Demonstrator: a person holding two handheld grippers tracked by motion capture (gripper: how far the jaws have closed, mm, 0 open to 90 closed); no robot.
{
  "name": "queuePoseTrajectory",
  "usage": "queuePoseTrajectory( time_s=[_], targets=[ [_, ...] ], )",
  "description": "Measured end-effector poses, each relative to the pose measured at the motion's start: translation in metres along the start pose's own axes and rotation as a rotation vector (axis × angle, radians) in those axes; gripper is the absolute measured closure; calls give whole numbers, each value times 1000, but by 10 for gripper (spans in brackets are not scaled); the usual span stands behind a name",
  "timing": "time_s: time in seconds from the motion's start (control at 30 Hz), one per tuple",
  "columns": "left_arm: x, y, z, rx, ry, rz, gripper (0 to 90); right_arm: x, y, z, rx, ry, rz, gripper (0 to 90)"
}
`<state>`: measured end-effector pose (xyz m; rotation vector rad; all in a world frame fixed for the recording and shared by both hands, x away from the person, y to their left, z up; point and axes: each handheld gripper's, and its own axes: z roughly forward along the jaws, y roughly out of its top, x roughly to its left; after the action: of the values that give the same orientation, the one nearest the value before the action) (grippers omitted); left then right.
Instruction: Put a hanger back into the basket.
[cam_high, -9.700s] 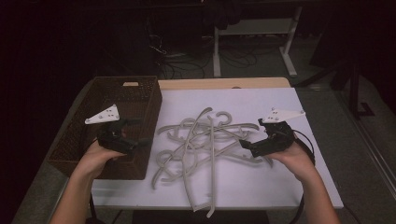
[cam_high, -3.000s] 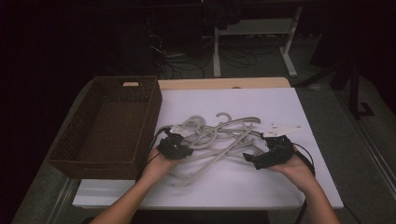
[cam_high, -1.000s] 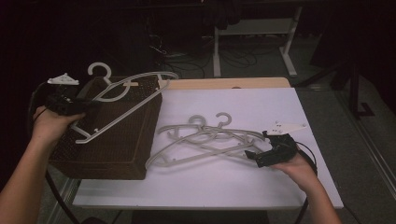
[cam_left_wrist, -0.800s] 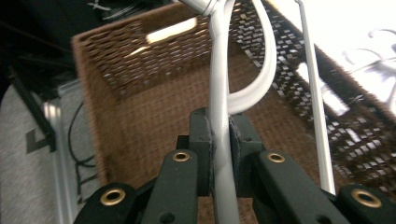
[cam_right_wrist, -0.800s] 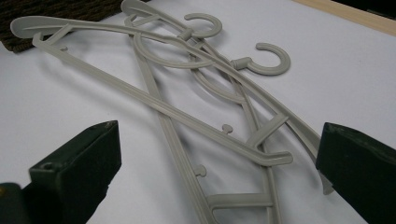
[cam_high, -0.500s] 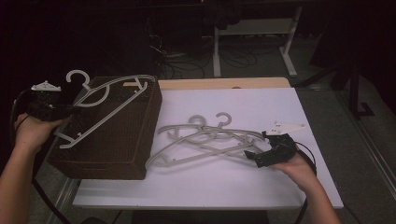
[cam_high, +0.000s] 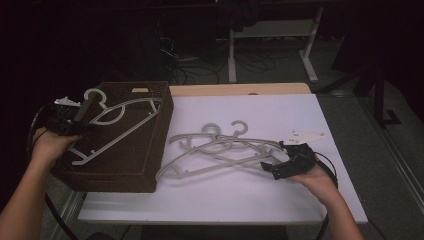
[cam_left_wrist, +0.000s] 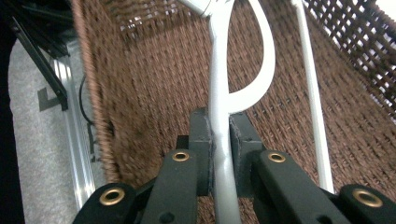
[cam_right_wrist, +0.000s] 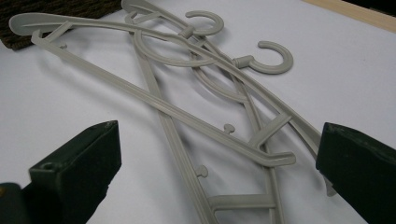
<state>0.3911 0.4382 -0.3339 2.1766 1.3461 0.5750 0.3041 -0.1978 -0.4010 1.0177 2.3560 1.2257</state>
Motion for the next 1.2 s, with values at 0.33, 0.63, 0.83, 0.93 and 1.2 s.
queuePoseTrajectory(
  time_s=[0.33,0.63,0.83,0.93,1.2],
  targets=[
    [-1,4,-2,-70,-79,-43,577,-3,1,-2,-10,-5,15,0],
    [-40,25,-10,-171,-235,-18,430,-2,-1,-5,-13,-7,19,0],
    [-76,41,-14,-224,-338,17,374,-1,-2,-7,-17,-4,16,0],
    [-95,48,-15,-243,-376,39,355,-2,-1,-7,-20,-2,18,0],
    [-150,65,-8,-261,-475,117,353,-3,-1,-7,-23,1,25,0]
  ],
)
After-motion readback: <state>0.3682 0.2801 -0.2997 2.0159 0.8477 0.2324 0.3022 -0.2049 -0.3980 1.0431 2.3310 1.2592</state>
